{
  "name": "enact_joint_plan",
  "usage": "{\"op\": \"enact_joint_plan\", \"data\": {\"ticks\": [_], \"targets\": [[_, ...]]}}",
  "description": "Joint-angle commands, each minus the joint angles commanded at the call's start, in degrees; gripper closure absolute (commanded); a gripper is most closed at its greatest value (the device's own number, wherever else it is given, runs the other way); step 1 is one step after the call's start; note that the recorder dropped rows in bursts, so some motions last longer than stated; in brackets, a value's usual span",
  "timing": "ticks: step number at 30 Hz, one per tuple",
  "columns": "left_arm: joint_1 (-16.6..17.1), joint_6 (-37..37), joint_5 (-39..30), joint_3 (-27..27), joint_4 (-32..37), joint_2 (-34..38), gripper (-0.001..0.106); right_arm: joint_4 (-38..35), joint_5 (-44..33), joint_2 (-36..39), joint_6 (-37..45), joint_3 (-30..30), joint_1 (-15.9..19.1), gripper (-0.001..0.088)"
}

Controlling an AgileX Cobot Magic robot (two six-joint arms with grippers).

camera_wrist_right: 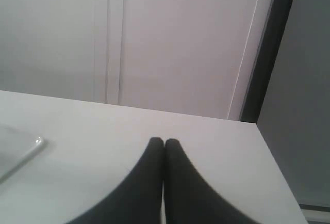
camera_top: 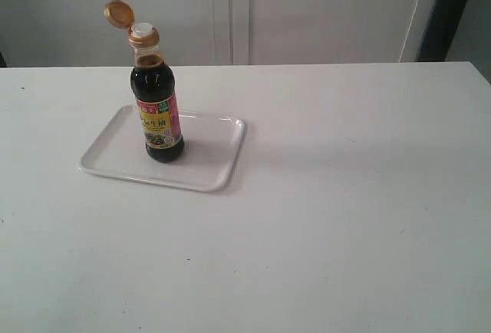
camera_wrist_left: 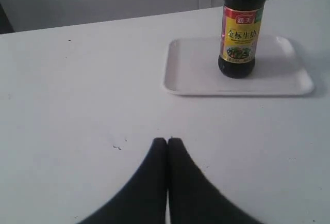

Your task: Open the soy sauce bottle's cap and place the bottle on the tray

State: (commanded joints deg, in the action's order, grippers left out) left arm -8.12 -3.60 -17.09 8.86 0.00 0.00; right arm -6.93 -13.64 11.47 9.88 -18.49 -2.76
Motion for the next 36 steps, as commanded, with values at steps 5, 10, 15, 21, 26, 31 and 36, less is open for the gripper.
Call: {"op": "enact_joint_plan", "data": {"ticks": [5, 10, 15, 21, 26, 31, 36], "targets": [[0.0, 0.0, 0.0, -4.1, 0.0, 0.0, 0.105, 0.0, 0.0, 0.0, 0.0, 0.0, 0.0, 0.0868], [0.0, 0.0, 2.2, -8.3, -0.6, 0.0, 0.105, 0.0, 0.0, 0.0, 0.0, 0.0, 0.0, 0.0868], [0.0, 0.0, 3.9, -8.9, -1.7, 0.0, 0.105, 0.0, 0.0, 0.0, 0.0, 0.0, 0.0, 0.0868], [0.0, 0.0, 3.9, -8.9, -1.7, 0.0, 0.105, 0.0, 0.0, 0.0, 0.0, 0.0, 0.0, 0.0868], [0.0, 0.0, 3.8, -8.9, -1.7, 0.0, 0.105, 0.0, 0.0, 0.0, 0.0, 0.0, 0.0, 0.0868], [0.0, 0.0, 3.8, -8.9, -1.7, 0.0, 0.105, 0.0, 0.0, 0.0, 0.0, 0.0, 0.0, 0.0868], [0.0, 0.0, 3.8, -8.9, -1.7, 0.0, 0.105, -0.1, 0.0, 0.0, 0.0, 0.0, 0.0, 0.0868]]}}
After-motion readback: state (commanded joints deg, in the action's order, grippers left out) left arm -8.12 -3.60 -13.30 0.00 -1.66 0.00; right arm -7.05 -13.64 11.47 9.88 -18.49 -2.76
